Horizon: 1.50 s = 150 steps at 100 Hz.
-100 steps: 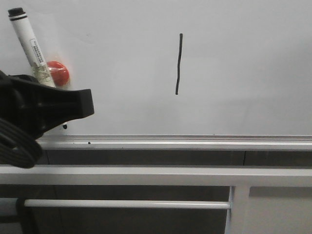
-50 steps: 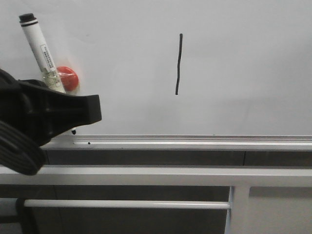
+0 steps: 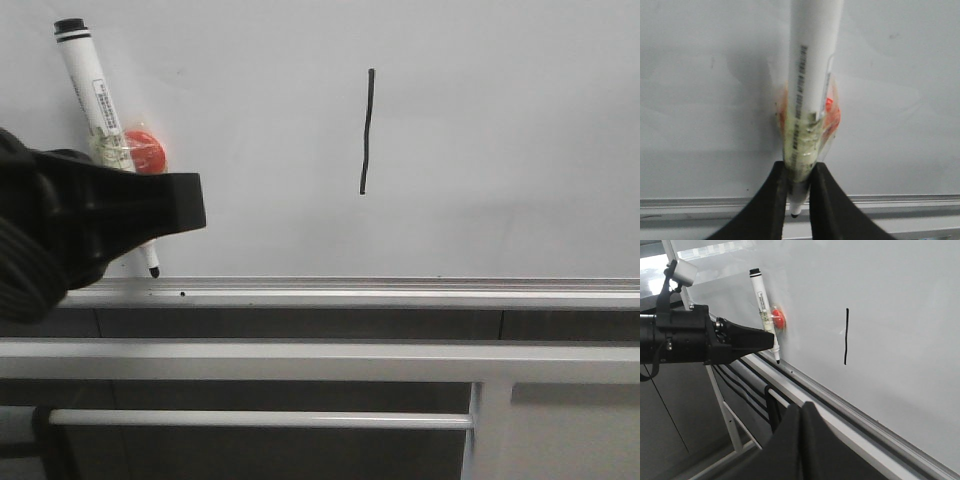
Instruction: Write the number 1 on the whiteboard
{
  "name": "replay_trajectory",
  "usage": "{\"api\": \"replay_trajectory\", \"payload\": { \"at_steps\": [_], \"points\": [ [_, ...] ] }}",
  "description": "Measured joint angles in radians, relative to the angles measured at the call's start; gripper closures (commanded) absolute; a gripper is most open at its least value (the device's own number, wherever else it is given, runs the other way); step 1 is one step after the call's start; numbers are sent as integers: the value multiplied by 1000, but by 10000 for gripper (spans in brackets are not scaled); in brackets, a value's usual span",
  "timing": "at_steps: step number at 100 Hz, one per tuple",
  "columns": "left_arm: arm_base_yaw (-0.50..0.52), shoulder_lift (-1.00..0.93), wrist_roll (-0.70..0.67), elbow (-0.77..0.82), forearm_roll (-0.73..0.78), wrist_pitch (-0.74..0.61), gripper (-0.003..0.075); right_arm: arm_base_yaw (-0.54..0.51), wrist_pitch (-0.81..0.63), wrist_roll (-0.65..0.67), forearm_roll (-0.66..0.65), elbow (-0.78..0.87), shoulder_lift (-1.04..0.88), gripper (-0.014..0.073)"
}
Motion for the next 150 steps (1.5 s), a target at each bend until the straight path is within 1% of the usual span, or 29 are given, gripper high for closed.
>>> {"api": "replay_trajectory", "payload": {
  "at_steps": [25,30,40,47,79,86,96,99,106,125,137,150],
  "points": [
    [0,-9,23,0,0,20,734,0,0,0,0,0,0,657],
    [0,-9,23,0,0,22,713,0,0,0,0,0,0,657],
    [0,-9,23,0,0,24,645,0,0,0,0,0,0,657],
    [0,-9,23,0,0,24,617,0,0,0,0,0,0,657],
    [4,-9,23,0,-4,24,610,0,0,-3,0,0,0,657],
    [4,-9,25,0,-4,24,563,0,0,-3,0,0,0,657],
    [4,-9,27,0,-4,24,429,0,0,-3,0,0,0,657],
    [4,-9,27,0,-6,24,400,0,0,-3,0,0,0,657],
    [4,-9,27,0,-10,24,363,0,0,-3,0,0,0,657],
    [-3,-9,29,0,-32,16,363,0,0,-3,0,0,0,657],
    [-44,-9,35,0,-45,-28,363,0,0,-3,0,0,0,657],
    [-112,-16,90,0,-122,-87,363,0,0,-3,0,0,0,657]
  ]
}}
